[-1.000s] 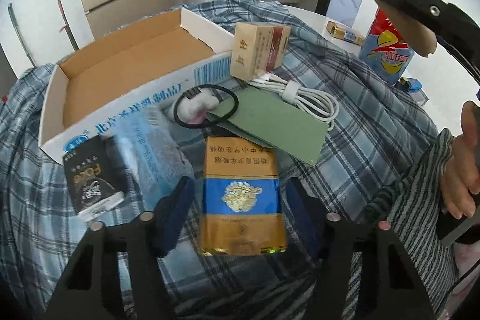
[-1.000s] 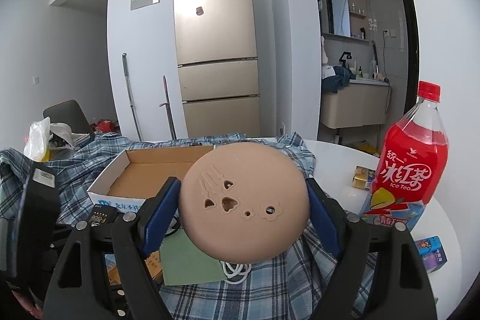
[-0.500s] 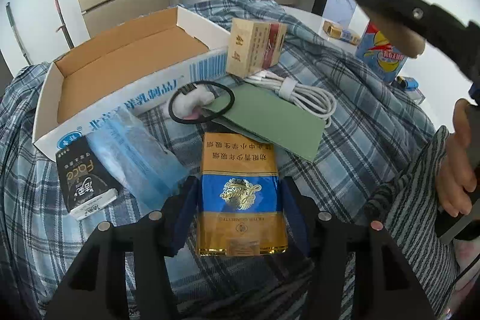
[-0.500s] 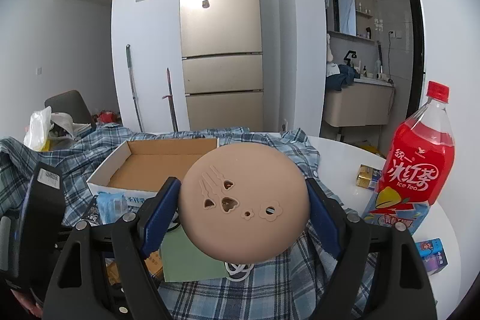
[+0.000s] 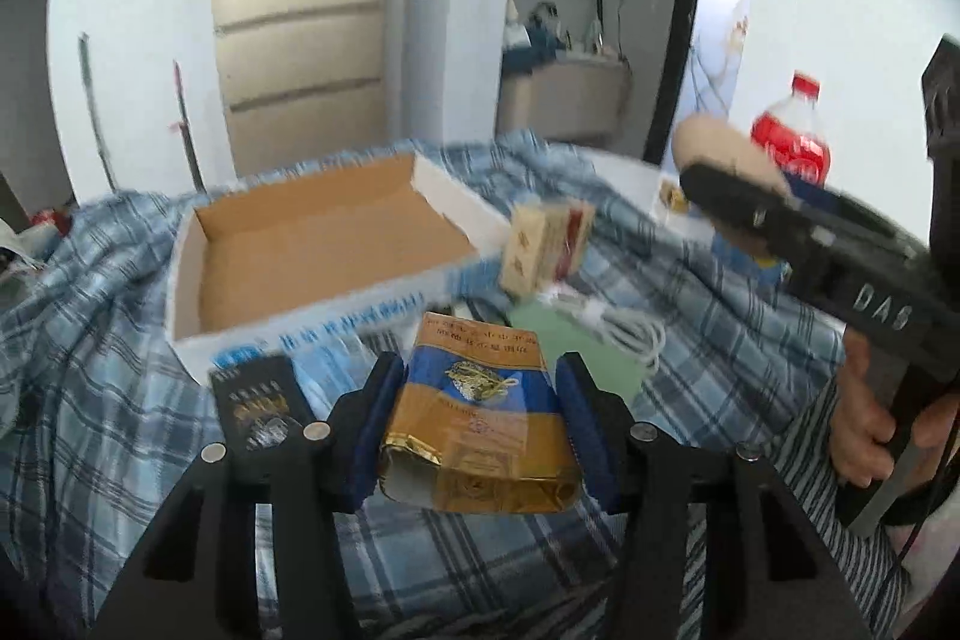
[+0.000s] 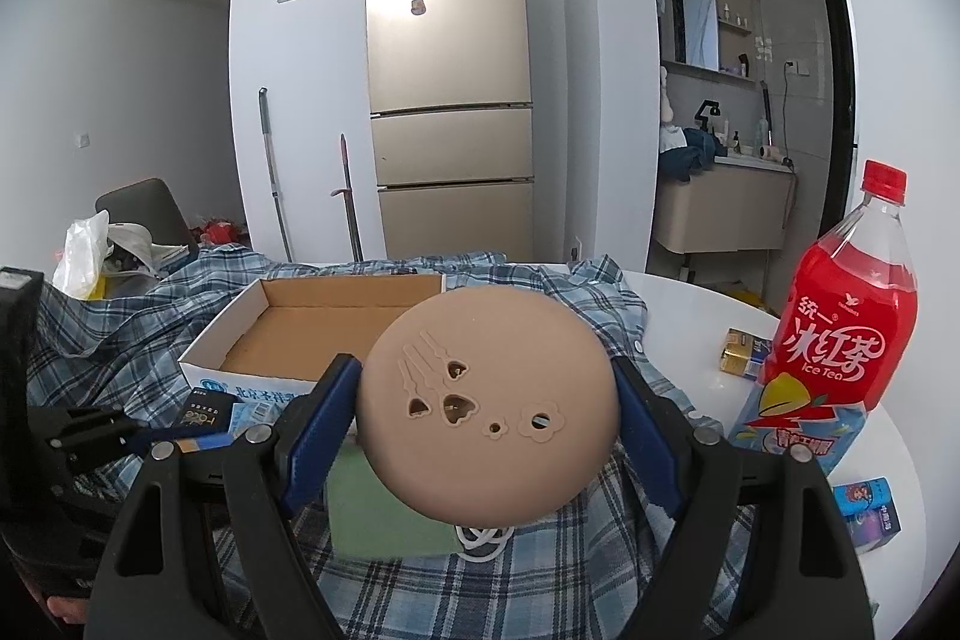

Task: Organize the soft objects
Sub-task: 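Lift the tea packet with the left gripper while the right carries the coaster over the box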

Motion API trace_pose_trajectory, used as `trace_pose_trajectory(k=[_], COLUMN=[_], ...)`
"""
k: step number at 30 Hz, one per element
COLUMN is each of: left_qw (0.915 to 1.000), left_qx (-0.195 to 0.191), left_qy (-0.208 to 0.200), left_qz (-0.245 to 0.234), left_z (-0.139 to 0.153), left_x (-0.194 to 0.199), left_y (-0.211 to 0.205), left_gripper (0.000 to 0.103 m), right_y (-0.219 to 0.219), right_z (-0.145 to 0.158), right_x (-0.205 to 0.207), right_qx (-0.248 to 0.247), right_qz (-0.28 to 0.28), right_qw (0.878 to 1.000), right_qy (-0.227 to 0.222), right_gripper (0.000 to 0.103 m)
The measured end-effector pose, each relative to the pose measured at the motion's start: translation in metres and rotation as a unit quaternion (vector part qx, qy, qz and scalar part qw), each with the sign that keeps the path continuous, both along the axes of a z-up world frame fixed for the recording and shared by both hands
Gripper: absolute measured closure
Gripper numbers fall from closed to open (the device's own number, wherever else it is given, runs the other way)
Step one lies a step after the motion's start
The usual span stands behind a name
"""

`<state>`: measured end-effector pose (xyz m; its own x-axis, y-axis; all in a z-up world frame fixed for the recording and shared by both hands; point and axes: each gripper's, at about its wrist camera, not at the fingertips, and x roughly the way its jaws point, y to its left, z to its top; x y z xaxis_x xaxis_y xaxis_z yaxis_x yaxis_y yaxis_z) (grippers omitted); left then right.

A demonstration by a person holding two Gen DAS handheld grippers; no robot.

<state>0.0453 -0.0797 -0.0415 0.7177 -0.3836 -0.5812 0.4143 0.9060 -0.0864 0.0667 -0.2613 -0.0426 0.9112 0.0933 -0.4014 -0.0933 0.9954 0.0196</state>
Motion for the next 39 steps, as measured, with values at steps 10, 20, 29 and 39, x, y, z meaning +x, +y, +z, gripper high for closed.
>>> trace_pose_trajectory(k=[10,20,29,39], left_qw=[0.9813,0.9671,0.9597,0.9588], left_qx=[-0.05,-0.021,-0.022,-0.051], left_qy=[-0.166,-0.239,-0.254,-0.226], left_qz=[0.083,0.084,0.119,0.165], left_z=[0.035,0.079,0.144,0.207], left_x=[-0.037,-0.053,-0.038,0.018], left_y=[0.027,0.027,0.028,0.048], left_gripper=[0.048,0.048,0.048,0.048], right_y=[0.005,0.008,0.018,0.054], right_z=[0.003,0.013,0.08,0.165], right_x=[-0.01,-0.019,-0.005,0.054], right_qx=[-0.007,-0.003,0.007,-0.004], right_qz=[0.02,0.04,0.033,0.022], right_qw=[0.999,0.998,0.997,0.991], right_qy=[-0.026,-0.039,-0.075,-0.132], right_gripper=[0.022,0.022,0.022,0.022])
